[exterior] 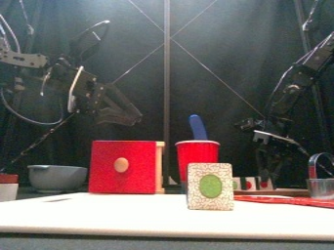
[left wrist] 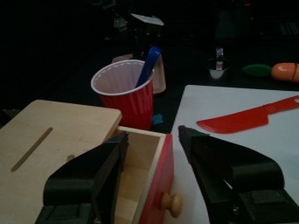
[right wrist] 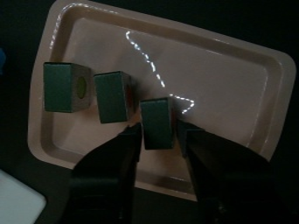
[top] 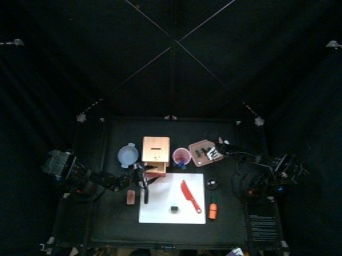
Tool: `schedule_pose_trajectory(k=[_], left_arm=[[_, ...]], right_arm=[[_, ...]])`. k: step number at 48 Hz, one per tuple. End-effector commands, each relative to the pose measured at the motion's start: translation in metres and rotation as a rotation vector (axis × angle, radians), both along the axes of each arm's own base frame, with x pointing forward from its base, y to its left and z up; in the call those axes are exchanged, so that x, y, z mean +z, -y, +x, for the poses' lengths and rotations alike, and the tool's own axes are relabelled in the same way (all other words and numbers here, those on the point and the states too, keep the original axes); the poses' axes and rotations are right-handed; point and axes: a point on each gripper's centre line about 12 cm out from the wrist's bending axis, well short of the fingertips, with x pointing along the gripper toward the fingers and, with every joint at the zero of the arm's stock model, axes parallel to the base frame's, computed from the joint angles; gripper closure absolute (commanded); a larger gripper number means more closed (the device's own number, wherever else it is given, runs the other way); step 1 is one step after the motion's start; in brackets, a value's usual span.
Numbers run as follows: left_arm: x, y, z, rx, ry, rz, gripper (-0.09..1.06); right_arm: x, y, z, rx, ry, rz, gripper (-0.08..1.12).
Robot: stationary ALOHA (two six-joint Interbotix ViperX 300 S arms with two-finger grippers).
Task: Place sushi on board then cut the sushi with the knife then place the pieces on the plate
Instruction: Place the 4 sushi pieces on the plate
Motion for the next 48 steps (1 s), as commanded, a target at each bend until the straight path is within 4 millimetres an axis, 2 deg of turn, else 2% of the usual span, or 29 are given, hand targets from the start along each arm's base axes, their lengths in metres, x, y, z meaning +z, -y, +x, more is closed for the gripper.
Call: schedule_pose_trajectory(k=[1, 10, 16, 21, 27, 33, 40, 43, 48], left_arm=[[0.006, -0.001, 0.002, 0.004, 0.025, -0.004, 0.10], [0.007, 0.000, 0.003, 0.002, 0.026, -0.004, 0.10], [0.007, 0.000, 0.003, 0.002, 0.028, -0.005, 0.10], [0.008, 0.000, 0.003, 0.001, 0.029, -0.004, 0.10], [0.008, 0.000, 0.004, 0.001, 0.031, -0.004, 0.10], [0.009, 0.000, 0.005, 0.002, 0.035, -0.006, 0.10], [0.012, 0.001, 0.008, 0.000, 0.042, -0.002, 0.10], [0.012, 0.001, 0.009, -0.001, 0.045, -0.001, 0.10], [0.013, 0.002, 0.010, -0.001, 0.049, -0.005, 0.10]], right_arm=[[0.011, 0.005, 0.003, -0.003, 0.007, -0.018, 0.19], [0.012, 0.004, 0.003, 0.004, -0.017, -0.012, 0.06], [0.016, 0.004, 0.001, 0.000, -0.016, -0.013, 0.04], [0.025, -0.001, -0.003, -0.003, -0.025, -0.013, 0.04], [0.043, -0.017, -0.006, 0.028, -0.028, -0.019, 0.04], [0.061, -0.045, 0.004, 0.125, 0.020, -0.038, 0.04], [0.074, -0.104, 0.040, 0.391, 0.121, -0.048, 0.04], [0.074, -0.136, 0.058, 0.522, 0.154, -0.045, 0.04], [0.072, -0.179, 0.081, 0.659, 0.184, -0.007, 0.04]])
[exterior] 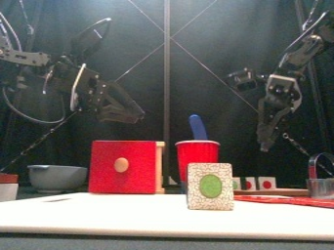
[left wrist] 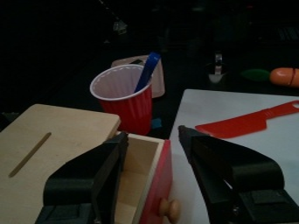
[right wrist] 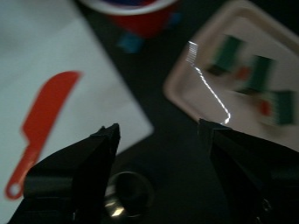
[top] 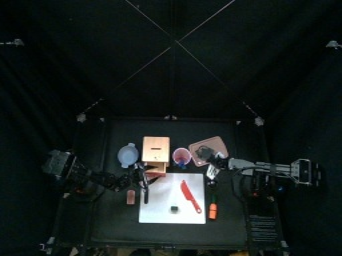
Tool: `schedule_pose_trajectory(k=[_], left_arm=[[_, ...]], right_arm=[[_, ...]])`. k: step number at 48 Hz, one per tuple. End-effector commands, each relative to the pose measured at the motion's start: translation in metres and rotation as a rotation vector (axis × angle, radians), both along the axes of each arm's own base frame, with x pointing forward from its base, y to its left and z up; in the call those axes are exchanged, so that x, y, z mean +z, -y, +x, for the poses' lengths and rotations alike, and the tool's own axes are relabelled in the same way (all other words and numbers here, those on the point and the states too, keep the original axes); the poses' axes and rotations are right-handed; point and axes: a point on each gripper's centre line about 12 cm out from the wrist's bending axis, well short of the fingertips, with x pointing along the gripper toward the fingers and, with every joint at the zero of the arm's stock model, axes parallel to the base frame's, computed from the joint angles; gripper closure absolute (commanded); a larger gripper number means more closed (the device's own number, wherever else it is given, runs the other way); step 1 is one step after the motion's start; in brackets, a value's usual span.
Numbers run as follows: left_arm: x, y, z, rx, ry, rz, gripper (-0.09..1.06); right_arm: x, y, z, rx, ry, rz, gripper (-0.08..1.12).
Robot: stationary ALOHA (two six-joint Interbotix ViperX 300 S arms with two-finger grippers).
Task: Place sushi on board then cut the sushi with the knife then place the pieces on the plate
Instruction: Place the 4 sushi pieces on the plate
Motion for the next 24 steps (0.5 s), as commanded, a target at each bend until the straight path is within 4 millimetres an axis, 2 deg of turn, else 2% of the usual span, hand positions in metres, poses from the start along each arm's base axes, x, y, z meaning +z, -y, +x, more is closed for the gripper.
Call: schedule_pose_trajectory(k=[1, 4, 11, 24], left_arm=[[0.009, 0.001, 0.006, -0.001, 0.035, -0.004, 0.10], [0.010, 0.001, 0.007, -0.001, 0.038, -0.005, 0.10], [0.010, 0.002, 0.008, -0.004, 0.038, 0.000, 0.10], [0.009, 0.002, 0.006, -0.010, 0.032, 0.005, 0.10]], right_arm=[[0.009, -0.056, 0.033, 0.192, 0.061, 0.032, 0.04], [0.007, -0.079, 0.051, 0.226, 0.066, 0.087, 0.04], [0.004, -0.112, 0.092, 0.277, 0.053, 0.143, 0.04], [-0.013, -0.150, 0.146, 0.354, 0.025, 0.138, 0.04]])
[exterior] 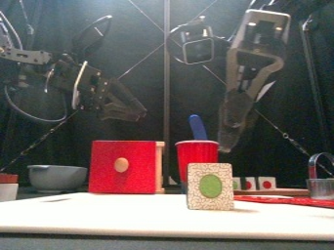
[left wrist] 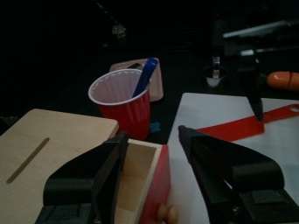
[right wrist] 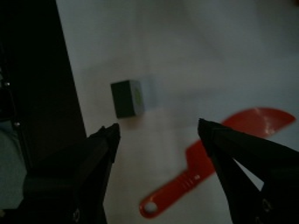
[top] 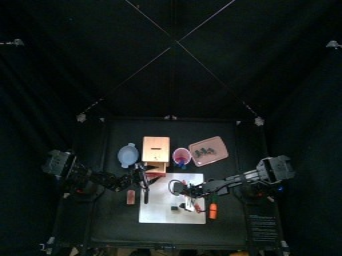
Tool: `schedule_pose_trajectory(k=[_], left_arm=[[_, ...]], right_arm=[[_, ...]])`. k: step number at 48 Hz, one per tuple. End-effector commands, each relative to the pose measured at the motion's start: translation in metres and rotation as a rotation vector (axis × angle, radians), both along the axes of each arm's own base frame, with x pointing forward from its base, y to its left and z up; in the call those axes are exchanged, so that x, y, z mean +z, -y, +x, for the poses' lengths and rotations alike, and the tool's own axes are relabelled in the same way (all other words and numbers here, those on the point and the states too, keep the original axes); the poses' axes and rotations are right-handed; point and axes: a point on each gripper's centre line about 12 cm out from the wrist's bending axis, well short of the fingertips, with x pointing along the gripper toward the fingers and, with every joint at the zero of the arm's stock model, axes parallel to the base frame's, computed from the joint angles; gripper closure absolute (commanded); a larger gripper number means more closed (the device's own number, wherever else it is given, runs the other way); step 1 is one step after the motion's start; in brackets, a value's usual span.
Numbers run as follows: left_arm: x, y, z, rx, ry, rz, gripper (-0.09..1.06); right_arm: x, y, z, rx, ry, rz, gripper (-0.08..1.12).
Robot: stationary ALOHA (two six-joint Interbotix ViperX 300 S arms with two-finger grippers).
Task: Place sushi on board then cut the sushi with the knife then place the pieces on the plate
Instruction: Place the 4 sushi pieces on the plate
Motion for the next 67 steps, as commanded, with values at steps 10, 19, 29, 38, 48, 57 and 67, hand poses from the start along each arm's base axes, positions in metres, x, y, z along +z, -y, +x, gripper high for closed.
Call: schedule_pose_trajectory(k=[10, 19, 29, 38, 48, 57, 67], left_arm=[[0.004, 0.000, 0.002, 0.001, 0.018, 0.001, 0.10], [0.003, 0.000, 0.001, 0.001, 0.015, -0.003, 0.10], [0.002, 0.000, -0.001, 0.006, 0.010, -0.010, 0.10], [0.000, 0.000, -0.002, 0.010, 0.003, -0.011, 0.10], [0.000, 0.000, -0.002, 0.008, 0.003, -0.009, 0.10], [-0.002, -0.001, -0.004, 0.011, -0.003, -0.010, 0.10], [-0.001, -0.001, -0.003, 0.014, 0.001, -0.012, 0.10]], right_arm=[[-0.010, -0.026, 0.037, 0.071, -0.005, -0.032, 0.04], [-0.025, -0.027, 0.042, 0.077, -0.068, -0.064, 0.06], [-0.030, -0.027, 0.043, 0.086, -0.100, -0.078, 0.27], [-0.025, -0.025, 0.043, 0.087, -0.091, -0.080, 0.54], [0.011, 0.002, 0.018, 0.065, -0.081, -0.140, 0.56], [0.026, 0.056, -0.036, -0.064, -0.147, -0.159, 0.56], [0.025, 0.129, -0.110, -0.300, -0.159, -0.189, 0.56]])
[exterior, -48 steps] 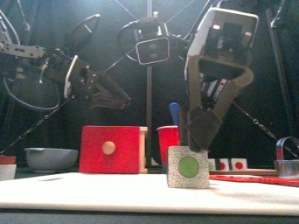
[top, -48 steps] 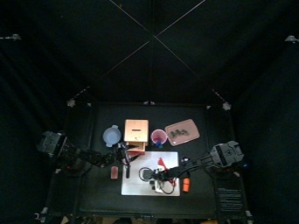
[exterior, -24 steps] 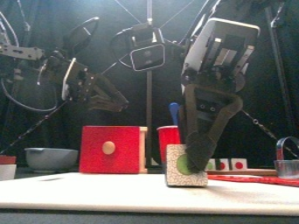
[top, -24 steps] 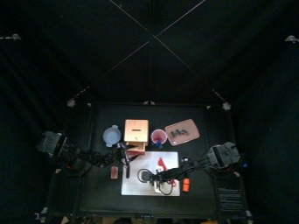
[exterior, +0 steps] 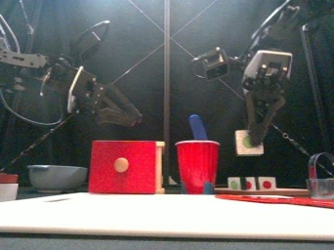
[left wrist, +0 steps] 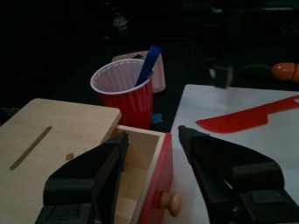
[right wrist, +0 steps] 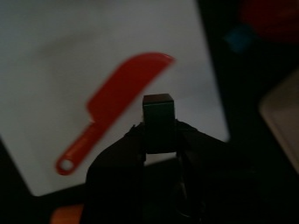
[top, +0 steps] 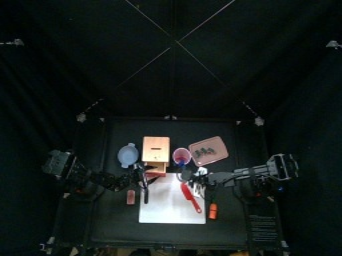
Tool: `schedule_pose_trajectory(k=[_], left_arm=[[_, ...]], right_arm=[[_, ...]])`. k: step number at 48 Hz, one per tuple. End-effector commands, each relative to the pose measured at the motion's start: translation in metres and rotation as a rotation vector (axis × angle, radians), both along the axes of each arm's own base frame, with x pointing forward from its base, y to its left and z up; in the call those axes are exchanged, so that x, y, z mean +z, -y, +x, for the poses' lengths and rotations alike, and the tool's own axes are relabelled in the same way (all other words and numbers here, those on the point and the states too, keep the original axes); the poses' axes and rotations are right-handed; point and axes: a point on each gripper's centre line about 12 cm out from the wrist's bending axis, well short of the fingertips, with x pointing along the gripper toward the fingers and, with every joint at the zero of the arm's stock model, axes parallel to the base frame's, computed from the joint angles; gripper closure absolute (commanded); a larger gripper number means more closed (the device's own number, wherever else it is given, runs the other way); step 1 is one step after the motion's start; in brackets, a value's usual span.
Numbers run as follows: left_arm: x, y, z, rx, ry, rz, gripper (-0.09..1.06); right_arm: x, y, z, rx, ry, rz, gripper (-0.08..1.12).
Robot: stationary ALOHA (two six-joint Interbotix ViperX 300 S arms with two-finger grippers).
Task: Place sushi on board then cut the sushi with the knife then place the pieces on the plate
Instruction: Place the 4 sushi pieces on the plate
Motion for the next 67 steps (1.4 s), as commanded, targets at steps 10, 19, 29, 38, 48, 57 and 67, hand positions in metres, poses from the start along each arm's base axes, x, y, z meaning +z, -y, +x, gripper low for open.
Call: schedule_pose_trajectory(k=[10, 19, 29, 38, 48, 57, 67], left_arm=[[0.006, 0.000, 0.004, 0.002, 0.023, 0.000, 0.10], [0.005, 0.000, 0.005, 0.005, 0.020, 0.000, 0.10], [0.003, -0.001, 0.007, 0.005, 0.012, 0.008, 0.10], [0.002, 0.000, 0.007, 0.004, 0.012, 0.004, 0.10], [0.002, 0.000, 0.008, 0.003, 0.011, 0.006, 0.10], [0.002, -0.001, 0.007, 0.006, 0.010, 0.005, 0.10], [0.001, 0.000, 0.008, 0.004, 0.009, 0.007, 0.10]], right_arm=[[-0.009, 0.089, -0.114, -0.377, 0.010, -0.070, 0.56], [-0.013, 0.124, -0.148, -0.579, 0.075, -0.103, 0.56], [-0.018, 0.164, -0.151, -0.674, 0.206, -0.169, 0.56], [-0.044, 0.186, -0.152, -0.696, 0.093, -0.144, 0.55], [-0.054, 0.196, -0.141, -0.655, 0.033, -0.143, 0.32], [-0.050, 0.195, -0.132, -0.641, 0.004, -0.136, 0.04], [-0.031, 0.192, -0.140, -0.674, -0.028, -0.151, -0.02]])
